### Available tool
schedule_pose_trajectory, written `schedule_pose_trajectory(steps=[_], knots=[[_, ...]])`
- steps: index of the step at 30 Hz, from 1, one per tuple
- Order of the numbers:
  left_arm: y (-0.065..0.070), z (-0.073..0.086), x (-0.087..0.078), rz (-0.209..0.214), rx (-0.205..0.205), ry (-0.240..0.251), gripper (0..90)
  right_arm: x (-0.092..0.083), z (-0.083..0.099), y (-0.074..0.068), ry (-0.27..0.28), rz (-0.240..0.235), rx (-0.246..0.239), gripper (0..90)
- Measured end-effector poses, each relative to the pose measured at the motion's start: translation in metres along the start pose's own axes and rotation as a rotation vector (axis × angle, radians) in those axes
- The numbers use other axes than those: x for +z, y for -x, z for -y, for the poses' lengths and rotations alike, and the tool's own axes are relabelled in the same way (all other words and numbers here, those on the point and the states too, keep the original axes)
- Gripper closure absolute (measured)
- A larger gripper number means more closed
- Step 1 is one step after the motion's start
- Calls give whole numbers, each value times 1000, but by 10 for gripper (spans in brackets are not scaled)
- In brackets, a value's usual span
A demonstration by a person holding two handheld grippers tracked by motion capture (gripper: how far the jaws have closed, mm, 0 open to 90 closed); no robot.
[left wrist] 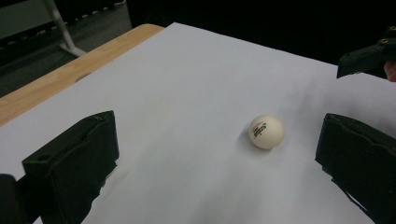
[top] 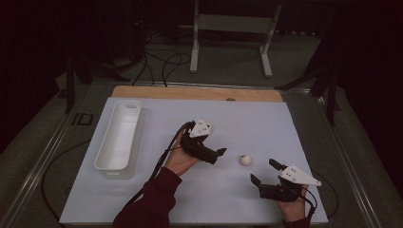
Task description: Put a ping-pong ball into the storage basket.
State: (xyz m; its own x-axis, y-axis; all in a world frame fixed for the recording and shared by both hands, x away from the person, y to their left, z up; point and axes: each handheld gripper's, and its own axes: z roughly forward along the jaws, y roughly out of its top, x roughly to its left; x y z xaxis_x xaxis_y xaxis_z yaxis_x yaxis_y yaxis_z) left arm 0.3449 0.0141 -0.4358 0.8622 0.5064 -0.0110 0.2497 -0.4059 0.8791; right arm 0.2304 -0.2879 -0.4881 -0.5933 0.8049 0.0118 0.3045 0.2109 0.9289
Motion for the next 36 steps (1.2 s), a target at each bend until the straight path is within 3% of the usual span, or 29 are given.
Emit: schedule_pose_trajectory(steps=[36], knots=[[17,-4,42,51,20,-56,0,0,0,1,3,-5,2,85]])
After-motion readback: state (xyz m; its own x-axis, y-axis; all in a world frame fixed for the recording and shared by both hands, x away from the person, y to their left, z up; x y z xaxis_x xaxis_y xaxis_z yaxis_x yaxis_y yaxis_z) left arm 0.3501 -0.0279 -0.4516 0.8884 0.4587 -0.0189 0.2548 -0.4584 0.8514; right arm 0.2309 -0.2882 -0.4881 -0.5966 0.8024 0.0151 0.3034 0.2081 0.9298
